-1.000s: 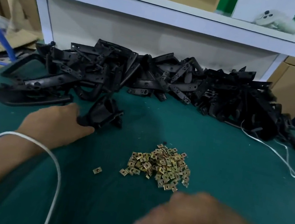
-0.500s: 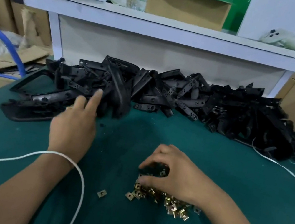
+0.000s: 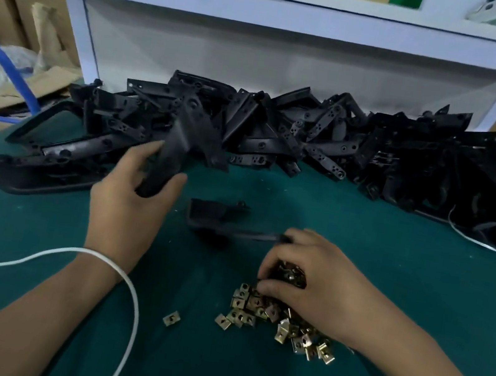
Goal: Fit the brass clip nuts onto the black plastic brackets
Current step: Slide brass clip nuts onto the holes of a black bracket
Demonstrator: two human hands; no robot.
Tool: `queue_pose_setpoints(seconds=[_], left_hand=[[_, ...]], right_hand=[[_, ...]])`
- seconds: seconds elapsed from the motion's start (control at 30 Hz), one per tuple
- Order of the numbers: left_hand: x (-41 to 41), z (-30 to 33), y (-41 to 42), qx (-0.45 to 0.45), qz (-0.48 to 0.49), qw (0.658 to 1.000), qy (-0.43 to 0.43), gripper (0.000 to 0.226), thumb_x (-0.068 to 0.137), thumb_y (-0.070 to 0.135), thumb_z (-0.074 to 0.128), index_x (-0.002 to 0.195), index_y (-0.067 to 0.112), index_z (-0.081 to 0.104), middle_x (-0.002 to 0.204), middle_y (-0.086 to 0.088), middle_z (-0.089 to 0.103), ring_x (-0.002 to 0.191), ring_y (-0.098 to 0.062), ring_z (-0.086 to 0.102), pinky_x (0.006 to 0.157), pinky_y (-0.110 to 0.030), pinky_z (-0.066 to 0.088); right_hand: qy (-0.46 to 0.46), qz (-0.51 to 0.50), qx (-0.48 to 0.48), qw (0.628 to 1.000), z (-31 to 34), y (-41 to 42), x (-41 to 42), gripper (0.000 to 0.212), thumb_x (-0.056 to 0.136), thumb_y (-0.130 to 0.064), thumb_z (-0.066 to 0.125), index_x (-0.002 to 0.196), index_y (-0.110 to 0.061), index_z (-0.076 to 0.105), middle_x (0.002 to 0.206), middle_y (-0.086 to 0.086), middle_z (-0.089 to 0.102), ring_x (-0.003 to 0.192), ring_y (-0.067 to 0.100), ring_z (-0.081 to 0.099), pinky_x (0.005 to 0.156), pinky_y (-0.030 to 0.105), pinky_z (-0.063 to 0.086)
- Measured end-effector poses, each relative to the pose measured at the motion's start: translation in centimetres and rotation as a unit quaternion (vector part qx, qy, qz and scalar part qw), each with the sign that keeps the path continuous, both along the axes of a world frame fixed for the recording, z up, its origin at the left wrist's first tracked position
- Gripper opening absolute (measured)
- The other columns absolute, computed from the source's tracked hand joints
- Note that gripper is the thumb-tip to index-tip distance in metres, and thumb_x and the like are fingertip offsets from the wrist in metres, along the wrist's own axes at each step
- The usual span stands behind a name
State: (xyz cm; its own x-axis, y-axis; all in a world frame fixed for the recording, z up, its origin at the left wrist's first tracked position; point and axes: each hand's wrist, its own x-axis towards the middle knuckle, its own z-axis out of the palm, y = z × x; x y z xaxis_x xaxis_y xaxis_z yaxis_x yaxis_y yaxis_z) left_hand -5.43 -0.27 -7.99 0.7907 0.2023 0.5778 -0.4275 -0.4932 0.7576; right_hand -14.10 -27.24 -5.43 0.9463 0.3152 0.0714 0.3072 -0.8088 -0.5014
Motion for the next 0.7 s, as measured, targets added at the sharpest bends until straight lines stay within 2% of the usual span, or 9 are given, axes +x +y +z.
queue_pose_setpoints(seconds=[0.07, 0.13, 0.23, 0.3, 0.37, 0.43, 0.53, 0.63, 0.7], left_hand=[[-0.4, 0.4, 0.3, -0.070, -0.046, 0.996, -0.021, 0.039, 0.089, 0.038, 0.079, 0.122, 0.048, 0.060, 0.082, 0.030, 0.070, 0.067, 0.007, 0.066, 0.059, -0.009, 0.050], [-1.2, 0.8, 0.2, -0.117, -0.117, 0.986, -0.012, 0.030, 0.092, 0.039, 0.075, 0.119, 0.044, 0.062, 0.062, 0.010, 0.066, 0.046, -0.013, 0.059, 0.045, -0.023, 0.048], [-2.2, 0.6, -0.7, -0.116, -0.224, 0.967, 0.016, 0.027, 0.095, 0.032, 0.065, 0.122, 0.033, 0.065, 0.060, 0.003, 0.059, 0.050, -0.031, 0.058, 0.049, -0.030, 0.049], [-2.8, 0.5, -1.6, -0.104, -0.280, 0.953, 0.050, 0.031, 0.093, 0.016, 0.061, 0.118, 0.033, 0.066, 0.080, 0.000, 0.064, 0.067, -0.022, 0.059, 0.060, -0.024, 0.052], [-3.2, 0.1, -2.3, -0.029, -0.292, 0.954, 0.064, 0.025, 0.091, 0.015, 0.056, 0.105, 0.034, 0.064, 0.100, 0.011, 0.064, 0.086, -0.009, 0.058, 0.074, -0.015, 0.048], [-3.2, -0.3, -2.4, 0.077, -0.281, 0.953, 0.077, 0.017, 0.089, 0.032, 0.047, 0.105, 0.033, 0.055, 0.106, 0.011, 0.062, 0.097, -0.012, 0.057, 0.080, -0.031, 0.049], [-2.9, -0.4, -2.5, 0.163, -0.302, 0.933, 0.113, 0.019, 0.094, 0.054, 0.044, 0.102, 0.037, 0.049, 0.087, 0.008, 0.060, 0.075, -0.016, 0.057, 0.068, -0.045, 0.050], [-3.0, -0.5, -2.6, 0.213, -0.293, 0.926, 0.107, 0.052, 0.092, 0.079, 0.039, 0.093, 0.027, 0.049, 0.074, 0.004, 0.053, 0.063, -0.016, 0.054, 0.057, -0.035, 0.043], [-2.8, -0.6, -2.5, 0.216, -0.277, 0.931, 0.097, 0.053, 0.091, 0.084, 0.037, 0.096, 0.033, 0.052, 0.077, 0.014, 0.056, 0.067, -0.010, 0.057, 0.056, -0.025, 0.042]], right_hand=[[-0.001, -0.001, 0.002, 1.000, -0.1, 0.3, -0.2, 0.011, 0.092, -0.047, 0.075, 0.095, -0.038, 0.070, 0.102, -0.024, 0.053, 0.109, -0.004, 0.048, 0.091, 0.016, 0.042], [-0.008, 0.000, 0.021, 1.000, -0.2, 0.6, -0.4, 0.008, 0.094, -0.043, 0.074, 0.094, -0.037, 0.068, 0.102, -0.020, 0.056, 0.108, -0.001, 0.051, 0.088, 0.016, 0.043], [-0.012, -0.009, 0.113, 0.994, -0.1, 0.4, -0.4, 0.007, 0.095, -0.036, 0.073, 0.095, -0.033, 0.067, 0.099, -0.012, 0.064, 0.097, 0.007, 0.061, 0.081, 0.019, 0.049], [0.013, -0.030, 0.207, 0.978, -0.1, 0.4, -0.2, 0.006, 0.096, -0.028, 0.074, 0.095, -0.028, 0.068, 0.095, -0.004, 0.070, 0.088, 0.014, 0.067, 0.079, 0.030, 0.056], [0.013, -0.056, 0.307, 0.950, -0.1, 0.4, 0.5, 0.006, 0.097, -0.016, 0.074, 0.094, -0.016, 0.068, 0.096, 0.006, 0.075, 0.091, 0.027, 0.070, 0.082, 0.038, 0.057], [0.009, -0.078, 0.456, 0.887, 0.1, 0.2, 1.1, 0.007, 0.099, -0.002, 0.066, 0.092, -0.003, 0.062, 0.101, 0.013, 0.078, 0.092, 0.029, 0.073, 0.081, 0.034, 0.060], [-0.004, -0.107, 0.618, 0.779, 0.6, -0.8, 1.5, 0.014, 0.099, 0.009, 0.057, 0.091, -0.002, 0.057, 0.109, 0.023, 0.076, 0.100, 0.035, 0.075, 0.084, 0.030, 0.060], [0.003, -0.142, 0.618, 0.774, 0.3, -1.4, 1.5, 0.015, 0.098, 0.008, 0.059, 0.087, -0.003, 0.059, 0.105, 0.023, 0.076, 0.094, 0.032, 0.075, 0.081, 0.029, 0.060], [0.012, -0.154, 0.612, 0.776, 0.0, -1.3, 1.5, 0.014, 0.097, 0.007, 0.061, 0.088, -0.003, 0.060, 0.104, 0.023, 0.076, 0.089, 0.029, 0.073, 0.077, 0.029, 0.060]])
